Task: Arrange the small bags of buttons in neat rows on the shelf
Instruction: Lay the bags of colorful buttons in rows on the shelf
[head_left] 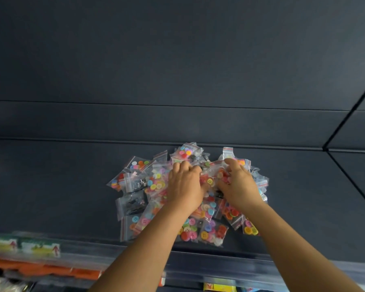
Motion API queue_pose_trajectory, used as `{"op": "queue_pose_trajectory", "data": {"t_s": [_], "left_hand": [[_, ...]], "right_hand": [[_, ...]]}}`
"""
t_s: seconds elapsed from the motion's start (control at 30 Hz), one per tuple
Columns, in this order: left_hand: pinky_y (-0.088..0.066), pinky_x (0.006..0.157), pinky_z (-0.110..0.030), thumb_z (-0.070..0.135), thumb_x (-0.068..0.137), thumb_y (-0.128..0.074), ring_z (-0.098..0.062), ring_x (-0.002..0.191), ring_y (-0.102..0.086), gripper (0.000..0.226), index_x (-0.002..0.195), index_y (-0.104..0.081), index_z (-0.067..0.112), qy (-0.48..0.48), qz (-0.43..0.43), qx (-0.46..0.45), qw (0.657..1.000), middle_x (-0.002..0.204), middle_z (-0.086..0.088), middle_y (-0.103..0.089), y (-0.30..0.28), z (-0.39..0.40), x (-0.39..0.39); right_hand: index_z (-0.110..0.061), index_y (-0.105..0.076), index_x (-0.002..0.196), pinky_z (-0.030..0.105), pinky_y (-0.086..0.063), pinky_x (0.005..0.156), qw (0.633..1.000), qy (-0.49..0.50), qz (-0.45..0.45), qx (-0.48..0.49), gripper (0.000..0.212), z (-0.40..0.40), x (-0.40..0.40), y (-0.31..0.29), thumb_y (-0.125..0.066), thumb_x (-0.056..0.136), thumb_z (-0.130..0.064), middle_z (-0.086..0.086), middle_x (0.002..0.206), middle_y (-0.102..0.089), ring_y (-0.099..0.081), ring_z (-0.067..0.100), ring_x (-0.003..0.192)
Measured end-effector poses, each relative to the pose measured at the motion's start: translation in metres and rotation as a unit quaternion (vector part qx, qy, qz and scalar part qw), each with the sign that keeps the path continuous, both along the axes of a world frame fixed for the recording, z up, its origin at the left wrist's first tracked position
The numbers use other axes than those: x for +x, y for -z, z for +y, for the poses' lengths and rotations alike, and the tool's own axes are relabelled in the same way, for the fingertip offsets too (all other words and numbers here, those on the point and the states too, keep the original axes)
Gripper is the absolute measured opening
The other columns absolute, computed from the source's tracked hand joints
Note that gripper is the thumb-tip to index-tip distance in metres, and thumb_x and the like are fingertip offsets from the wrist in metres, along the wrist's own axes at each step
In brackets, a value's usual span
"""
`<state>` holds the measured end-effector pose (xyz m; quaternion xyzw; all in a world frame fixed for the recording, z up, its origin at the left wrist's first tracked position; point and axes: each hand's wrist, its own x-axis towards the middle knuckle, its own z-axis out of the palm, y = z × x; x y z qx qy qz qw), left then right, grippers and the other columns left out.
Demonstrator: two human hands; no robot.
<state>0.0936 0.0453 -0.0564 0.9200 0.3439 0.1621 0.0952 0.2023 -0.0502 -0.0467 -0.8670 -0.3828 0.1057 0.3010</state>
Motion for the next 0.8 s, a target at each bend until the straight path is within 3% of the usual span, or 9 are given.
{"op": "queue_pose_trajectory", "data": {"t_s": [0.13,0.2,0.27,0.4,0.5,0.57,0.63,0.7,0.8], "left_hand": [[-0.028,0.081,-0.031,0.037,0.085,-0.064,-0.017,0.102,-0.041,0.019,0.100,-0.057,0.028,0.017,-0.054,-0.037,0.998,0.104,0.011,-0.058,-0.003,0.002,-0.004],[-0.024,0.078,-0.030,0.031,0.085,-0.065,-0.015,0.095,-0.042,0.013,0.090,-0.053,0.030,0.027,-0.083,-0.052,0.995,0.092,0.014,-0.058,-0.007,0.001,-0.006],[-0.030,0.077,-0.031,0.026,0.084,-0.066,-0.013,0.089,-0.043,0.017,0.085,-0.049,0.030,0.039,-0.118,-0.087,0.988,0.079,0.019,-0.050,-0.014,-0.001,-0.007],[-0.045,0.068,-0.021,0.020,0.082,-0.068,-0.006,0.079,-0.054,0.016,0.078,-0.054,0.026,0.091,-0.189,-0.173,0.962,0.082,0.014,-0.057,-0.031,-0.003,-0.007],[-0.040,0.059,-0.008,0.015,0.083,-0.067,0.003,0.073,-0.054,0.013,0.082,-0.059,0.024,0.120,-0.221,-0.209,0.945,0.085,0.012,-0.060,-0.041,-0.007,0.000],[-0.035,0.047,-0.008,0.012,0.082,-0.068,0.004,0.053,-0.048,0.017,0.089,-0.058,0.024,0.129,-0.234,-0.230,0.936,0.073,0.014,-0.055,-0.046,-0.013,0.008],[-0.034,0.041,-0.012,0.013,0.080,-0.071,0.001,0.045,-0.044,0.029,0.097,-0.051,0.026,0.119,-0.245,-0.258,0.927,0.064,0.012,-0.048,-0.049,-0.022,0.017],[-0.036,0.042,-0.011,0.017,0.078,-0.075,0.001,0.048,-0.047,0.040,0.100,-0.044,0.029,0.109,-0.256,-0.287,0.917,0.065,0.009,-0.048,-0.052,-0.030,0.027],[-0.046,0.054,-0.015,0.022,0.074,-0.078,-0.004,0.062,-0.060,0.042,0.099,-0.045,0.028,0.110,-0.254,-0.338,0.899,0.076,0.005,-0.063,-0.060,-0.046,0.046]], "right_hand": [[-0.018,-0.040,0.134,0.026,-0.042,0.070,0.996,0.034,0.062,0.047,0.054,0.003,0.003,0.001,-0.063,0.086,-0.025,0.004,0.106,-0.060,-0.054,0.018,0.088],[-0.017,-0.055,0.112,0.018,-0.037,0.059,0.998,0.033,0.047,0.033,0.030,0.003,0.004,0.002,-0.065,0.085,-0.025,0.002,0.094,-0.062,-0.053,0.015,0.076],[-0.017,-0.058,0.089,0.014,-0.031,0.047,0.997,0.034,0.041,0.049,0.011,0.001,0.003,-0.001,-0.065,0.084,-0.024,-0.001,0.080,-0.061,-0.052,0.013,0.065],[-0.025,-0.064,0.086,0.024,-0.045,0.055,0.980,0.059,0.107,0.155,0.007,-0.007,0.001,-0.016,-0.069,0.081,-0.027,-0.009,0.071,-0.065,-0.059,0.010,0.064],[-0.023,-0.063,0.085,0.024,-0.045,0.052,0.961,0.073,0.163,0.214,0.013,-0.019,0.004,-0.032,-0.073,0.078,-0.026,-0.005,0.075,-0.068,-0.056,0.009,0.057],[-0.022,-0.063,0.085,0.026,-0.046,0.047,0.947,0.069,0.204,0.238,0.013,-0.029,0.006,-0.041,-0.074,0.078,-0.021,0.002,0.073,-0.068,-0.053,0.011,0.052],[-0.020,-0.066,0.086,0.030,-0.051,0.054,0.932,0.075,0.243,0.257,0.011,-0.040,0.011,-0.048,-0.073,0.079,-0.017,0.002,0.069,-0.069,-0.058,0.012,0.055],[-0.016,-0.068,0.084,0.030,-0.055,0.060,0.919,0.092,0.275,0.266,0.007,-0.052,0.018,-0.052,-0.071,0.082,-0.022,0.004,0.071,-0.070,-0.063,0.015,0.062],[-0.016,-0.068,0.076,0.025,-0.056,0.063,0.904,0.113,0.298,0.285,0.018,-0.073,0.032,-0.055,-0.068,0.084,-0.032,0.004,0.073,-0.069,-0.064,0.014,0.067]]}}
